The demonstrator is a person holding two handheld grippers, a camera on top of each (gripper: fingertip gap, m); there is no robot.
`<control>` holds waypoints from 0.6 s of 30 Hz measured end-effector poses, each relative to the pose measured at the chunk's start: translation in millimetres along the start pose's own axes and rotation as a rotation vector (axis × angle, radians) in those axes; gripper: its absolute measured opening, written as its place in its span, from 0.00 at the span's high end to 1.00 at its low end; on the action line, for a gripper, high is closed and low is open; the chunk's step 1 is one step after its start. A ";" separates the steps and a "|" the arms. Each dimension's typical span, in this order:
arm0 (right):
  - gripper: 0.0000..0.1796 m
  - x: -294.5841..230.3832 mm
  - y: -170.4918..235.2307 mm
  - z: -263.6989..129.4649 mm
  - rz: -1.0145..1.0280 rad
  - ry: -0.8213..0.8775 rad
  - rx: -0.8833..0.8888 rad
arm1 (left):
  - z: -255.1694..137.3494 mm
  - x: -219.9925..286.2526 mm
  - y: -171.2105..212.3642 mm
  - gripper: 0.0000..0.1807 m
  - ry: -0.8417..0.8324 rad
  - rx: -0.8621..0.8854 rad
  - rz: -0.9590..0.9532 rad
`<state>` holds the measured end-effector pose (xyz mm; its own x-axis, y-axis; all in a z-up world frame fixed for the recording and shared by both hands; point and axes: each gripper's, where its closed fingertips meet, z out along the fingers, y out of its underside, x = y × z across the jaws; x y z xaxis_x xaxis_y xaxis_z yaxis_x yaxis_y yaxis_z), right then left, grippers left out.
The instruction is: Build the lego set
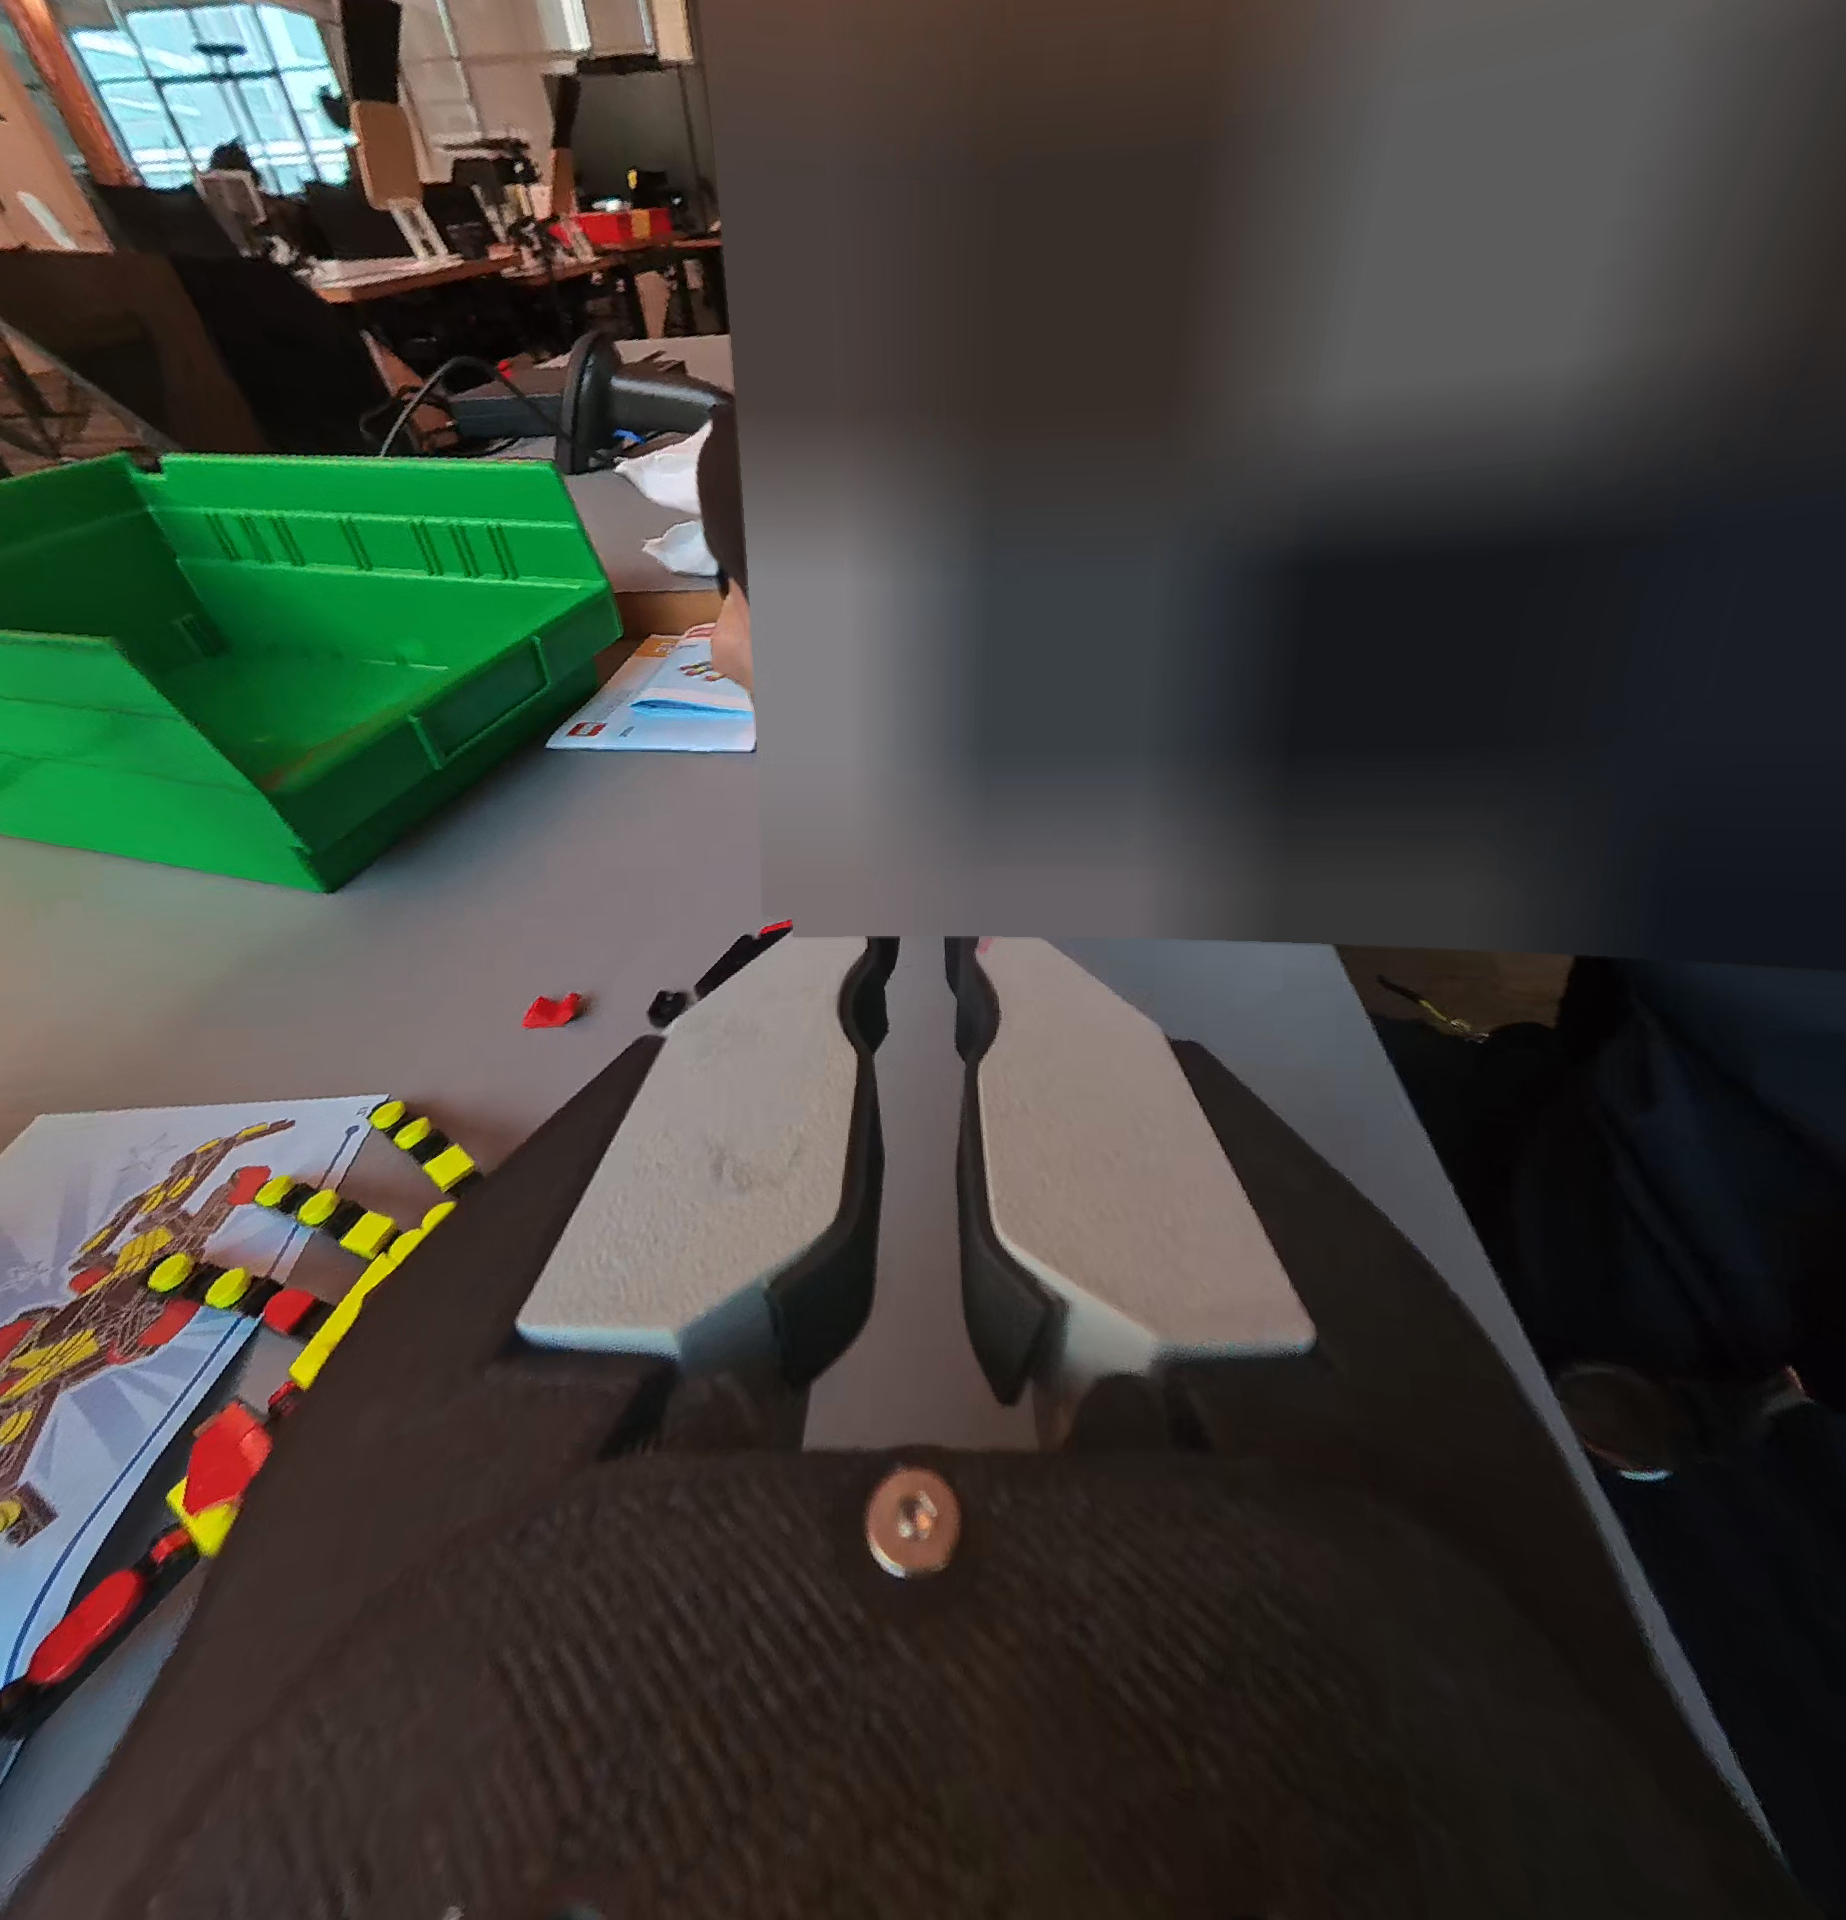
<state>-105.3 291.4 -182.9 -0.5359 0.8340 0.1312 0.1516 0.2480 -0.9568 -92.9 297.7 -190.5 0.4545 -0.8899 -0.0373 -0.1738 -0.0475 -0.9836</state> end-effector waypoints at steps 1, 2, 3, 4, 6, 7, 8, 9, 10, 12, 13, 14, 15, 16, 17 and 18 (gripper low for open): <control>0.98 -2.3 -3.5 -0.1 -0.003 -0.010 0.021 | -1.1 2.7 -3.2 0.97 0.022 0.021 -0.006; 0.98 -3.9 -6.7 -0.3 -0.004 -0.018 0.038 | -2.1 5.0 -6.0 0.97 0.042 0.039 -0.016; 0.98 -5.3 -10.1 -0.5 -0.009 -0.021 0.056 | -3.0 6.8 -9.1 0.97 0.058 0.059 -0.020; 0.98 -7.2 -13.3 -0.6 -0.022 -0.023 0.072 | -4.0 9.0 -12.1 0.97 0.073 0.077 -0.018; 0.98 -12.3 -16.0 -0.1 -0.037 -0.044 0.081 | -4.9 14.1 -14.1 0.97 0.098 0.087 0.003; 0.98 -16.5 -16.5 0.0 -0.046 -0.066 0.083 | -4.6 18.4 -13.9 0.97 0.119 0.084 0.018; 0.98 -20.2 -17.4 0.0 -0.056 -0.082 0.087 | -4.5 22.5 -14.3 0.97 0.139 0.088 0.028; 0.98 -22.7 -17.8 0.2 -0.063 -0.092 0.087 | -4.6 24.9 -14.6 0.97 0.153 0.091 0.032; 0.98 -24.8 -17.5 0.6 -0.067 -0.104 0.082 | -4.8 27.2 -14.0 0.97 0.171 0.088 0.029; 0.98 -22.5 -15.5 1.4 -0.078 -0.083 0.066 | -4.7 26.1 -12.0 0.97 0.169 0.082 0.031; 0.98 -16.6 -13.7 1.6 -0.089 -0.042 0.049 | -4.5 20.1 -10.9 0.97 0.136 0.076 0.031; 0.98 -8.8 -10.6 2.0 -0.098 0.011 0.024 | -4.2 12.5 -8.9 0.98 0.098 0.063 0.023; 0.98 0.8 -6.5 2.3 -0.105 0.074 -0.007 | -3.9 2.5 -6.4 0.98 0.041 0.050 0.018; 0.98 10.6 -1.3 2.7 -0.113 0.139 -0.044 | -3.4 -8.3 -2.5 0.98 -0.025 0.029 0.017; 0.98 19.1 4.1 3.2 -0.121 0.196 -0.078 | -2.5 -17.9 2.1 0.98 -0.093 0.000 0.025; 0.98 25.5 7.8 3.6 -0.125 0.240 -0.097 | -1.7 -24.8 5.5 0.98 -0.150 -0.024 0.037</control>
<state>-120.8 312.8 -187.9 -0.3450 0.8842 0.3149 0.1822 0.3922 -0.9016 -106.7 318.7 -194.7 0.5725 -0.8137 -0.1010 -0.2125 -0.0282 -0.9768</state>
